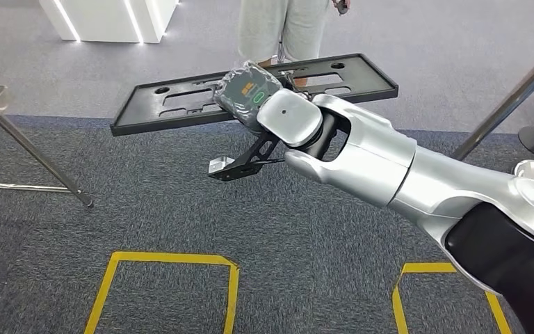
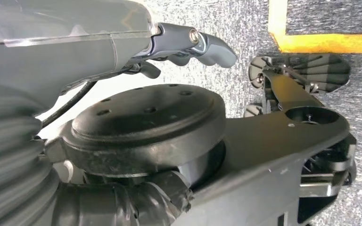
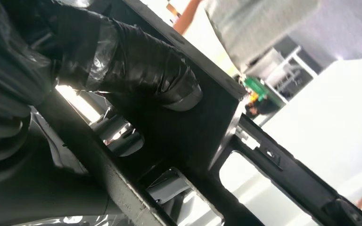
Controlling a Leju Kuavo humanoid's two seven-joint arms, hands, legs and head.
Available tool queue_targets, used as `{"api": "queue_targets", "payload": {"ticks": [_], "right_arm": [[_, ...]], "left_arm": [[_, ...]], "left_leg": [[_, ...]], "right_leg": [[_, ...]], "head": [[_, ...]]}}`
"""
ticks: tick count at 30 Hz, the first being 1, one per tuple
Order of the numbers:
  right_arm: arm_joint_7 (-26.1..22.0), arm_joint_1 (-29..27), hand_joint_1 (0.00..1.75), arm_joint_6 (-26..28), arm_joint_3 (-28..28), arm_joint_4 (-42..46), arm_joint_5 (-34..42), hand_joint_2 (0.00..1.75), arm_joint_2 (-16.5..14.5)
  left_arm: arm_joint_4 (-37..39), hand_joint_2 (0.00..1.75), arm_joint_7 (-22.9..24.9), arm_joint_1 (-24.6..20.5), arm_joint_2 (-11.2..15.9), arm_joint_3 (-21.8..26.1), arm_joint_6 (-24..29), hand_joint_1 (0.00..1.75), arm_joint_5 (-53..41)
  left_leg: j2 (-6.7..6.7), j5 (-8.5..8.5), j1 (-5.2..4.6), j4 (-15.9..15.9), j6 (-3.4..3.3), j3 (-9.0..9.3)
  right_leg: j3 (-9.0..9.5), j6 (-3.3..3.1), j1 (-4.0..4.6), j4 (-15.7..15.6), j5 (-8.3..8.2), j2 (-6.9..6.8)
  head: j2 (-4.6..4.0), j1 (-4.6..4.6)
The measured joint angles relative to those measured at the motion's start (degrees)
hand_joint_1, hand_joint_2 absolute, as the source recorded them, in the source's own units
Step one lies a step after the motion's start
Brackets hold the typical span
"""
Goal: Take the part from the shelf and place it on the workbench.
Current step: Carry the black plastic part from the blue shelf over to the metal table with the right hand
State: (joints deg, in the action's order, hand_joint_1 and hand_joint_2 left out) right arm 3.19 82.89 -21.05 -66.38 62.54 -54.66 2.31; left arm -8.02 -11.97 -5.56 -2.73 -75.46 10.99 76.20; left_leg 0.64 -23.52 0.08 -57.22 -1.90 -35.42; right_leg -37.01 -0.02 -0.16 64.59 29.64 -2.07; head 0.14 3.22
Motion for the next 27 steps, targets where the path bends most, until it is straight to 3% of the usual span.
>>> {"api": "queue_targets", "payload": {"ticks": [2,3,4,5,6,8,10,12,14,16,18,19,20,21,23,25,27], "right_arm": [[-0.15,-0.32,1.75,-0.31,0.81,0.14,-0.37,1.75,0.23],[-0.20,-0.58,1.75,-0.43,0.99,0.17,-0.43,1.75,0.31],[-0.23,-0.82,1.75,-0.51,1.12,0.20,-0.46,1.75,0.38],[-0.25,-0.98,1.75,-0.56,1.24,0.22,-0.51,1.75,0.43],[-0.26,-1.05,1.75,-0.58,1.42,0.23,-0.57,1.75,0.45],[-0.28,-1.05,1.75,-0.59,1.93,0.26,-0.78,1.75,0.55],[-0.39,-1.17,1.75,-0.67,2.27,0.39,-1.08,1.75,0.57],[-0.64,-1.30,1.75,-0.86,2.37,0.57,-1.44,1.75,0.48],[-0.82,-1.28,1.75,-1.05,2.60,0.69,-1.82,1.75,0.42],[-0.87,-1.26,1.75,-1.15,2.91,0.79,-2.11,1.75,0.40],[-0.94,-1.44,1.75,-1.21,3.04,0.85,-2.19,1.75,0.40],[-0.98,-1.58,1.75,-1.23,3.04,0.86,-2.19,1.75,0.39],[-1.02,-1.69,1.75,-1.24,3.04,0.90,-2.19,1.75,0.37],[-1.03,-1.74,1.75,-1.23,3.07,0.93,-2.19,1.75,0.35],[-1.04,-1.72,1.75,-1.24,3.19,0.99,-2.22,1.75,0.34],[-1.07,-1.70,1.75,-1.29,3.30,1.00,-2.28,1.75,0.35],[-1.20,-1.72,1.75,-1.37,3.33,1.00,-2.37,1.75,0.32]], "left_arm": [[0.00,1.75,0.03,-0.15,-0.01,-0.15,-0.01,0.00,0.02],[0.00,1.75,0.04,-0.16,-0.02,-0.24,-0.01,0.00,0.02],[0.00,1.75,0.05,-0.16,-0.03,-0.33,-0.02,0.00,0.03],[0.00,1.75,0.05,-0.16,-0.05,-0.41,-0.02,0.00,0.03],[0.00,1.75,0.05,-0.16,-0.08,-0.45,-0.02,0.00,0.02],[0.00,1.75,0.07,-0.23,-0.17,-0.48,-0.04,0.00,0.01],[0.00,1.75,0.09,-0.28,-0.23,-0.51,-0.05,0.00,0.02],[0.01,1.75,0.09,-0.22,-0.19,-0.56,-0.05,0.00,0.03],[0.02,1.75,0.08,-0.21,-0.13,-0.66,-0.05,0.00,0.08],[0.02,1.75,0.07,-0.37,-0.09,-0.80,-0.05,0.00,0.15],[0.02,1.75,0.05,-0.63,-0.04,-0.86,-0.07,0.00,0.19],[0.02,1.75,0.05,-0.73,-0.02,-0.87,-0.07,0.00,0.19],[0.02,1.75,0.06,-0.77,-0.02,-0.88,-0.07,0.00,0.18],[0.02,1.75,0.08,-0.75,-0.02,-0.90,-0.07,0.00,0.17],[0.03,1.75,0.13,-0.59,-0.02,-0.98,-0.05,0.00,0.15],[0.05,1.75,0.17,-0.38,-0.01,-1.12,-0.03,0.00,0.14],[0.08,1.75,0.17,-0.26,0.02,-1.29,-0.02,0.00,0.12]], "left_leg": [[-1.06,0.02,0.00,-0.03,-0.38,0.00],[-1.76,0.00,0.01,-0.10,-0.44,0.01],[-2.54,-0.03,0.04,-0.22,-0.44,0.02],[-3.35,-0.08,0.06,-0.40,-0.39,0.04],[-4.11,-0.21,0.09,-0.64,-0.27,0.02],[-5.37,-0.52,0.08,-1.30,0.12,-0.38],[-6.39,-0.56,0.25,-1.68,0.71,-1.00],[-7.21,-0.47,0.56,-1.63,1.43,-1.33],[-5.52,-1.67,0.46,-3.32,2.03,-2.07],[-2.55,-4.75,0.34,-9.25,2.47,-4.61],[-1.34,-7.18,0.49,-15.79,2.81,-7.61],[-1.12,-7.05,0.54,-16.78,2.90,-8.05],[-0.87,-5.84,0.57,-15.47,2.91,-7.34],[-0.30,-3.80,0.58,-12.10,2.84,-5.61],[2.03,-0.86,0.16,-4.62,2.49,-1.83],[3.40,-0.68,-0.42,-1.32,1.84,-0.36],[2.42,-0.79,-0.47,-0.78,1.15,-0.26]], "right_leg": [[-3.81,0.17,-0.09,7.62,3.06,1.53],[-5.23,0.26,-0.16,10.20,3.53,1.73],[-5.77,0.30,-0.25,10.82,2.92,1.83],[-5.20,0.28,-0.39,9.12,1.25,1.97],[-3.67,0.21,-0.55,5.52,-1.08,2.52],[-0.56,0.11,-0.91,-1.44,-3.96,4.76],[0.62,0.09,-0.93,-3.99,-4.14,5.93],[0.97,-0.27,-0.81,-4.56,-4.24,4.81],[1.52,-0.93,-0.93,-5.32,-4.51,3.45],[1.84,-1.37,-0.91,-5.74,-4.59,2.11],[1.89,-1.49,-0.78,-5.75,-4.49,0.72],[1.91,-1.50,-0.74,-5.73,-4.41,0.03],[1.98,-1.46,-0.72,-5.70,-4.30,-0.60],[2.12,-1.39,-0.70,-5.68,-4.15,-1.17],[2.35,-1.12,-0.46,-5.63,-3.86,-2.11],[2.34,-0.72,-0.07,-5.60,-3.72,-3.00],[2.34,-0.20,0.12,-5.59,-3.51,-4.14]], "head": [[0.00,-0.04],[-0.01,-0.04],[-0.01,-0.04],[-0.01,-0.04],[-0.01,-0.04],[0.00,-0.01],[0.00,0.02],[0.00,-0.01],[0.00,0.11],[-0.01,0.26],[-0.01,0.27],[-0.01,0.27],[-0.01,0.28],[-0.01,0.27],[-0.01,0.27],[-0.01,0.24],[0.00,0.22]]}}
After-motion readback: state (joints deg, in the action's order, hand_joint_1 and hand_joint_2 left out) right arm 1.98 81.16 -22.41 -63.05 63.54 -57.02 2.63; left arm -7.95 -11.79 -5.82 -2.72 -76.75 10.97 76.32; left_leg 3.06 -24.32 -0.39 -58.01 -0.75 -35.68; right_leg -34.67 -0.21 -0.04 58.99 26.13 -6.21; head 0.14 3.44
